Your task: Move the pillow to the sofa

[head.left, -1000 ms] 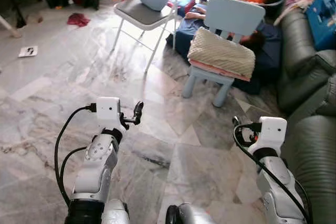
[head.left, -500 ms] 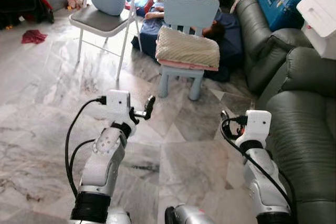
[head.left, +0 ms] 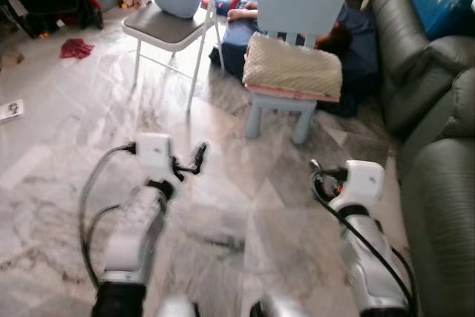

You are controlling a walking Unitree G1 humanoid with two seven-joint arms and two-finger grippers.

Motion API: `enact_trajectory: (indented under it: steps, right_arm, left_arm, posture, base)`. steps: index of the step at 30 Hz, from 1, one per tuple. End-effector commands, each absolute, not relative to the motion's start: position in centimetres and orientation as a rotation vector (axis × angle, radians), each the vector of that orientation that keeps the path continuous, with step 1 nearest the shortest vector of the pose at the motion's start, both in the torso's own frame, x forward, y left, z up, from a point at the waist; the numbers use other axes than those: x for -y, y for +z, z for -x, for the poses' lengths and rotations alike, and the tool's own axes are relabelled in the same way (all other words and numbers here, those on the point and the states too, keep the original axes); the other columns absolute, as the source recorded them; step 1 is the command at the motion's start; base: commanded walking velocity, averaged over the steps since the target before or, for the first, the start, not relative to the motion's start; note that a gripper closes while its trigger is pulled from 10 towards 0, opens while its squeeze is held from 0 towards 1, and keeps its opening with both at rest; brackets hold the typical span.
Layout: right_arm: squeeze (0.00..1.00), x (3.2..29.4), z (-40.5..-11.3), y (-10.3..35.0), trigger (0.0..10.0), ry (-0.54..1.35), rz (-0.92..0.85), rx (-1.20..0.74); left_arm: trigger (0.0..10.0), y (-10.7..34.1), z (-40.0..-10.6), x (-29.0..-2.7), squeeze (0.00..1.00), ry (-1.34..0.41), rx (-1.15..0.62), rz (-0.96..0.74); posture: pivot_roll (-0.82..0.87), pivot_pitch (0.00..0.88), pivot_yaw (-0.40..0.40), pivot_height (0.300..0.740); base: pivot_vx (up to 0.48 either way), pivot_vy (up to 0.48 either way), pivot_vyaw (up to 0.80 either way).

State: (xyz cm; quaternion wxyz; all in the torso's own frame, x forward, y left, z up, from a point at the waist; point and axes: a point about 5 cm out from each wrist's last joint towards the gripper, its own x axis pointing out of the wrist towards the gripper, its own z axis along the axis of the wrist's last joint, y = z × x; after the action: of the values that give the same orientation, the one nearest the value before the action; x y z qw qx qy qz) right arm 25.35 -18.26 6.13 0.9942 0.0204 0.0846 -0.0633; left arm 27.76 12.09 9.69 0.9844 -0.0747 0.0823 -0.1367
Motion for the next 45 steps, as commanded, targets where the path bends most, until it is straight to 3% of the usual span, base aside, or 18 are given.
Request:
enact_trajectory:
  steps: [1,7,25,45]
  right_arm:
    - [0.0,17.5,-25.7,6.6,10.0,-0.107,-0.047,-0.148]
    - [0.0,17.8,-26.3,6.9,10.0,-0.108,-0.044,-0.137]
    - [0.0,18.3,-28.6,7.7,10.0,-0.071,-0.015,-0.079]
    - [0.0,17.3,-28.4,7.4,10.0,-0.007,0.004,-0.066]
  left_arm:
    - [10.0,9.7,-27.7,-12.9,0.0,-0.253,-0.171,0.134]
    - [10.0,9.9,-27.9,-12.8,0.0,-0.255,-0.164,0.139]
    - [10.0,10.6,-29.3,-13.9,0.0,-0.129,-0.097,0.061]
    - [10.0,10.3,-29.6,-13.7,0.0,-0.089,-0.093,0.073]
  posture:
    - [0.0,0.148,-0.018,0.74]
    - [0.01,0.146,-0.023,0.74]
    - [0.01,0.122,-0.021,0.74]
    - [0.0,0.139,-0.025,0.74]
  base:
    - [0.428,0.0,-0.8]
    - [0.446,0.0,-0.65]
    - [0.459,0.0,0.0]
    - [0.438,0.0,0.16]
